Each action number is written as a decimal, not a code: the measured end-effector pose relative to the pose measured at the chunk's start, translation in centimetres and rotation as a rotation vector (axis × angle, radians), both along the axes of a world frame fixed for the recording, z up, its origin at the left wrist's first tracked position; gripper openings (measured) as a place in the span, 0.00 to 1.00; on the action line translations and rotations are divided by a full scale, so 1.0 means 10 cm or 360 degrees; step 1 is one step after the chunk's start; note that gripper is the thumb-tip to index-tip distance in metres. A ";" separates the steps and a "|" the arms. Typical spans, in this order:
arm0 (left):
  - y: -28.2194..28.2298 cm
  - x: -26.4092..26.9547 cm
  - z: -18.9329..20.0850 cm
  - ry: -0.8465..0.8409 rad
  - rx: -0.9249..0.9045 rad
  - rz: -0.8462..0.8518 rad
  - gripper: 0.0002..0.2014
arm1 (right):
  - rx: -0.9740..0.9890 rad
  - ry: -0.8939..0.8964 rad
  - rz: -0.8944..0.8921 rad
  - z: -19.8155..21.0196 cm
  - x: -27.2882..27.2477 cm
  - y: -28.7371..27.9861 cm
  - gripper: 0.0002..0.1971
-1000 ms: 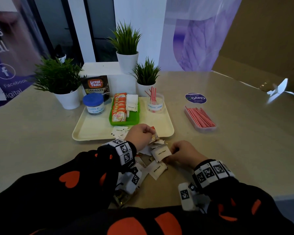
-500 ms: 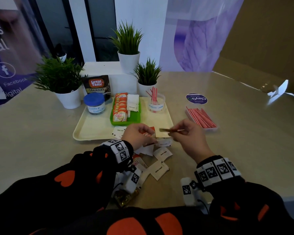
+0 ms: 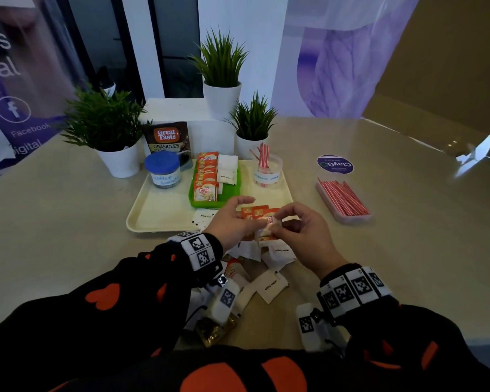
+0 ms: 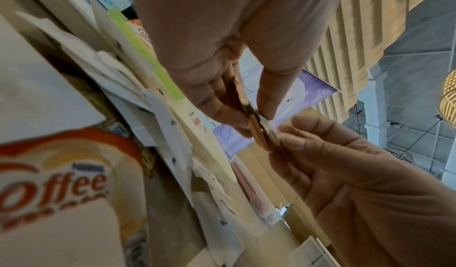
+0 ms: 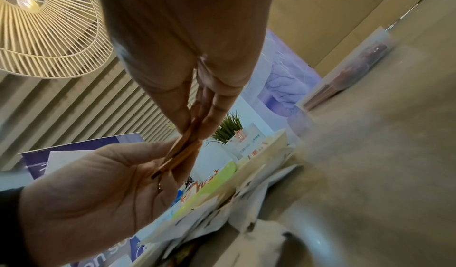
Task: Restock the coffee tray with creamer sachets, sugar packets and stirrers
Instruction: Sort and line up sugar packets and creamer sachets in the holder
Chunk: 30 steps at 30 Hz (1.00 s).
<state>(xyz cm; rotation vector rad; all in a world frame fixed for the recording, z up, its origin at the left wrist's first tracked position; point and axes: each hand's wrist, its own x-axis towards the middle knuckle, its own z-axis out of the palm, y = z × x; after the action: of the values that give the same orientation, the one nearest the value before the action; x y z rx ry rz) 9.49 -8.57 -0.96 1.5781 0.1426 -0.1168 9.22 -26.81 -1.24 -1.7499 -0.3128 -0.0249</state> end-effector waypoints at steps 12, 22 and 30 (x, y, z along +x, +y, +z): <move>0.19 0.19 0.15 -0.0118 0.0446 -0.0092 0.08 | -0.0134 0.0059 -0.0150 0.13 0.41 0.35 0.24; 0.79 0.69 0.59 -0.0235 0.1327 -0.0105 0.35 | -0.0203 0.0174 -0.0049 0.36 1.18 0.88 0.14; 1.35 1.17 0.46 0.0143 0.1969 -0.0518 0.29 | -0.0110 0.0282 -0.0309 0.20 1.84 1.22 0.12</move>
<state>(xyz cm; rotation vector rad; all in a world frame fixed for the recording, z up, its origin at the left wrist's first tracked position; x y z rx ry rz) 21.17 4.94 3.63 2.8273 0.0102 -0.4073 27.59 -14.63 0.81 -1.8315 -0.0141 0.0013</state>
